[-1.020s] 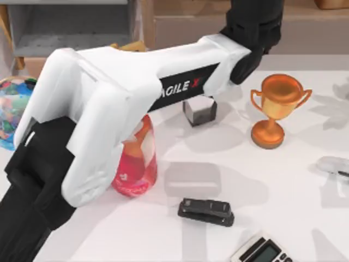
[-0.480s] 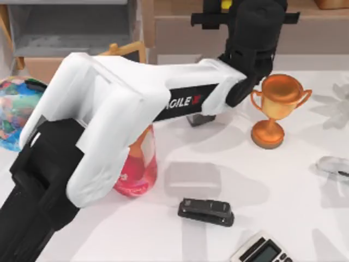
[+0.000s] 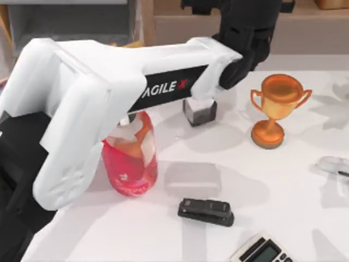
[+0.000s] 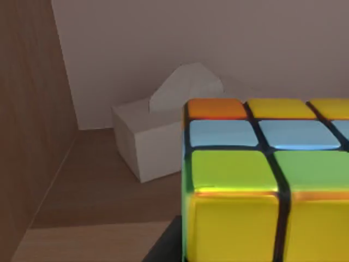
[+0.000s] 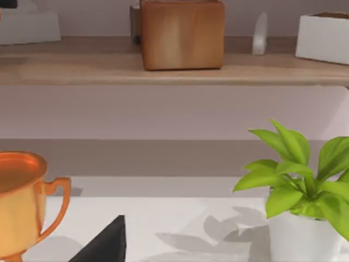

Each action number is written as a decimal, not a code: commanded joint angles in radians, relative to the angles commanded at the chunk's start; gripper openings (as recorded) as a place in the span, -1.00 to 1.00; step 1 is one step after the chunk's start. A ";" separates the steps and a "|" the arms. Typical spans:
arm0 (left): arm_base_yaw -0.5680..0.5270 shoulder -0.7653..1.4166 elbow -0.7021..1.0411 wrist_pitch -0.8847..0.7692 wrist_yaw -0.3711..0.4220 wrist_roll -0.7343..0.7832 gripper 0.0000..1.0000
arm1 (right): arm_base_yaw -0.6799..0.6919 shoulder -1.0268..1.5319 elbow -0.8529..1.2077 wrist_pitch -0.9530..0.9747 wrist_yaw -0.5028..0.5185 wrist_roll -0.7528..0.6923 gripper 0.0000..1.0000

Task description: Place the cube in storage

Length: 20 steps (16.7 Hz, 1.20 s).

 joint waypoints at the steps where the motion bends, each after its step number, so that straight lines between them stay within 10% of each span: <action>1: 0.002 -0.035 -0.016 -0.050 -0.002 0.008 -1.00 | 0.000 0.000 0.000 0.000 0.000 0.000 1.00; 12: 0.074 -0.351 -0.039 -0.966 0.102 0.127 -1.00 | 0.000 0.000 0.000 0.000 0.000 0.000 1.00; 20: 0.466 -0.297 0.272 -1.645 0.323 0.227 -1.00 | 0.000 0.000 0.000 0.000 0.000 0.000 1.00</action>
